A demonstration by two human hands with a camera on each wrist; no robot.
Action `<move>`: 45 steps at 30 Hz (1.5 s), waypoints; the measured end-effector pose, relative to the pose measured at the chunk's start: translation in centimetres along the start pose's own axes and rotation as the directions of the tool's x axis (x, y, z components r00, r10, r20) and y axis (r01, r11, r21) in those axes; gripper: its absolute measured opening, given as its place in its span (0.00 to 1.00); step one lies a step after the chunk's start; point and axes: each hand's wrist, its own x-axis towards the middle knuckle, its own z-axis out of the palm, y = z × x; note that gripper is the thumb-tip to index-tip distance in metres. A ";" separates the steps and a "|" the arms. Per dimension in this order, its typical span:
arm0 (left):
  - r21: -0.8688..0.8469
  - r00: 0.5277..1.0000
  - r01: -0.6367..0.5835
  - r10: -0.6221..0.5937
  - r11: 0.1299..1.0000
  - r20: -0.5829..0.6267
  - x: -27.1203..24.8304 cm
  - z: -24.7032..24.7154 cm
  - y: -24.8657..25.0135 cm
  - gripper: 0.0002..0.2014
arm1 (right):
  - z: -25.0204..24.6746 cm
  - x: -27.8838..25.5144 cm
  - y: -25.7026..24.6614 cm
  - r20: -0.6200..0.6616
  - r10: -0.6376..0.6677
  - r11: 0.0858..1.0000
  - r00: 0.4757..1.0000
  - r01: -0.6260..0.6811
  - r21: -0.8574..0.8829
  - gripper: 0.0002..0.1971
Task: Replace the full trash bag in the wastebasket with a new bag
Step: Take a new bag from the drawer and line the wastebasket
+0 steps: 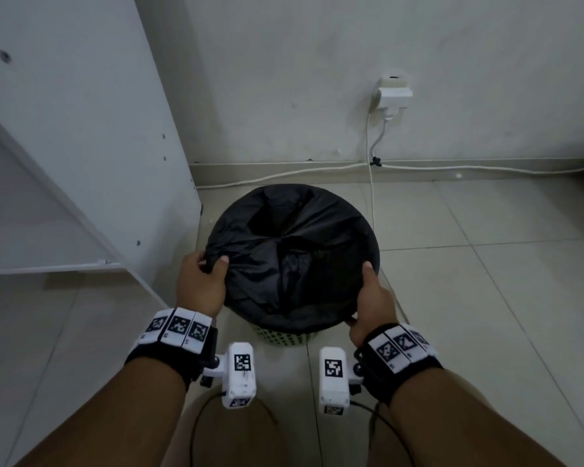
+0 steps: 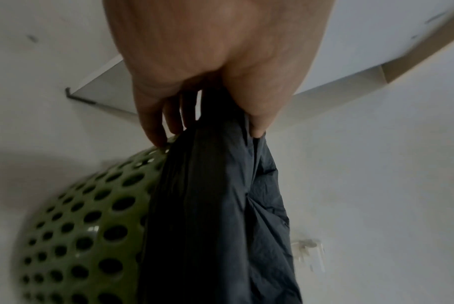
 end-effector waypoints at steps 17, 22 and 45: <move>-0.555 0.843 0.537 -0.434 0.635 0.318 -5.5 1.8 -2.2 0.13 | -0.4 -0.2 0.6 0.146 0.101 0.961 0.984 -0.135 0.243 0.16; -0.620 0.839 0.533 -0.453 0.576 0.300 -5.3 2.0 -2.3 0.13 | -0.3 -0.9 0.9 0.199 0.114 0.957 0.973 -0.161 0.240 0.14; -0.612 0.858 0.513 -0.386 0.602 0.339 -4.0 2.4 -1.4 0.13 | -0.1 -1.3 0.3 0.382 0.179 0.947 0.907 -0.264 0.185 0.04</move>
